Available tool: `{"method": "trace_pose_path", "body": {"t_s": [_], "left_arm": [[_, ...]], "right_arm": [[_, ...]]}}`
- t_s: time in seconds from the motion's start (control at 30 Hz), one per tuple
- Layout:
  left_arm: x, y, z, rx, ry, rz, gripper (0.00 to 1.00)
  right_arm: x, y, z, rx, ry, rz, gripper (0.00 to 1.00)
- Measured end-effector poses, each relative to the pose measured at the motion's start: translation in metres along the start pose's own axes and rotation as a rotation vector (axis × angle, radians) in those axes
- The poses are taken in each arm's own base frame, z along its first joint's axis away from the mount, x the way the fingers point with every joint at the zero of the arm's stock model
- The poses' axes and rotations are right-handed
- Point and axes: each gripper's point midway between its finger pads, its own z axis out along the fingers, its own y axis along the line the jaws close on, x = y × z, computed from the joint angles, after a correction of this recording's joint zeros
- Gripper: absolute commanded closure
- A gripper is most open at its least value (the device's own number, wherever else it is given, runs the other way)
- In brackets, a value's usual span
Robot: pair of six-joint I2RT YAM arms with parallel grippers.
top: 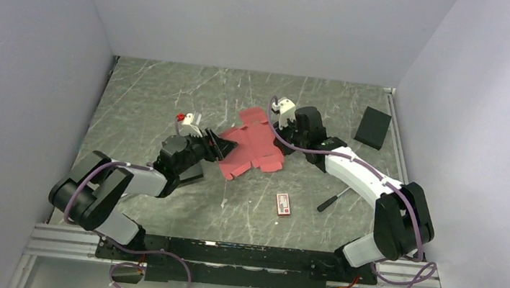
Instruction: Fold the paper box
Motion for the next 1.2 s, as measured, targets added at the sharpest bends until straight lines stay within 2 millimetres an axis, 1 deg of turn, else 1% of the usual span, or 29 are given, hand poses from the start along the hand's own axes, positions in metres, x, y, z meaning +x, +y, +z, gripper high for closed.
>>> {"method": "trace_pose_path", "body": {"t_s": [0.1, 0.23, 0.27, 0.3, 0.4, 0.53, 0.67, 0.73, 0.8, 0.87, 0.93, 0.97, 1.0, 1.03, 1.1, 1.13, 1.2], "left_arm": [[0.004, 0.003, 0.0, -0.004, 0.004, -0.003, 0.61], [0.005, 0.003, 0.0, -0.001, 0.014, 0.007, 0.99], [0.006, 0.004, 0.0, -0.004, 0.022, 0.017, 1.0], [0.007, 0.004, 0.0, -0.002, 0.027, 0.015, 1.0], [0.003, 0.004, 0.005, -0.025, 0.055, 0.062, 1.0], [-0.015, -0.007, 0.005, -0.051, 0.071, 0.197, 1.0], [-0.04, -0.024, 0.001, -0.056, 0.059, 0.343, 1.0], [-0.049, -0.03, -0.001, -0.061, 0.062, 0.419, 1.0], [-0.053, -0.031, -0.003, -0.07, 0.074, 0.477, 1.0], [-0.052, -0.029, -0.006, -0.086, 0.098, 0.532, 1.0], [-0.047, -0.025, -0.011, -0.095, 0.133, 0.584, 1.0], [-0.044, -0.023, -0.014, -0.098, 0.154, 0.614, 1.0], [-0.042, -0.022, -0.016, -0.099, 0.17, 0.637, 1.0], [-0.04, -0.021, -0.018, -0.099, 0.181, 0.66, 1.0], [-0.039, -0.021, -0.022, -0.094, 0.197, 0.699, 1.0], [-0.039, -0.021, -0.023, -0.091, 0.201, 0.718, 1.0], [-0.04, -0.022, -0.025, -0.086, 0.204, 0.744, 1.0]], "right_arm": [[0.0, 0.001, 0.0, -0.003, 0.0, 0.006, 1.0], [-0.002, 0.002, -0.001, -0.007, -0.008, 0.013, 1.0], [-0.002, 0.003, -0.001, -0.012, -0.01, 0.013, 1.0], [-0.002, 0.004, 0.0, -0.017, -0.011, 0.014, 0.95], [-0.002, 0.009, -0.001, -0.044, -0.012, 0.017, 0.77], [-0.004, 0.016, -0.005, -0.107, -0.029, 0.022, 0.55], [-0.012, 0.016, -0.016, -0.184, -0.072, 0.025, 0.34], [-0.018, 0.016, -0.025, -0.228, -0.102, 0.018, 0.28], [-0.023, 0.016, -0.037, -0.276, -0.137, -0.003, 0.25], [-0.028, 0.017, -0.051, -0.314, -0.176, -0.031, 0.25], [-0.037, 0.018, -0.07, -0.353, -0.228, -0.074, 0.27], [-0.039, 0.014, -0.074, -0.349, -0.242, -0.079, 0.28], [-0.042, 0.011, -0.08, -0.347, -0.26, -0.088, 0.34], [-0.044, 0.007, -0.084, -0.34, -0.274, -0.093, 0.42], [-0.047, -0.002, -0.085, -0.313, -0.288, -0.093, 0.71], [-0.047, -0.007, -0.083, -0.296, -0.29, -0.088, 0.77], [-0.046, -0.016, -0.074, -0.261, -0.287, -0.057, 0.84]]}}
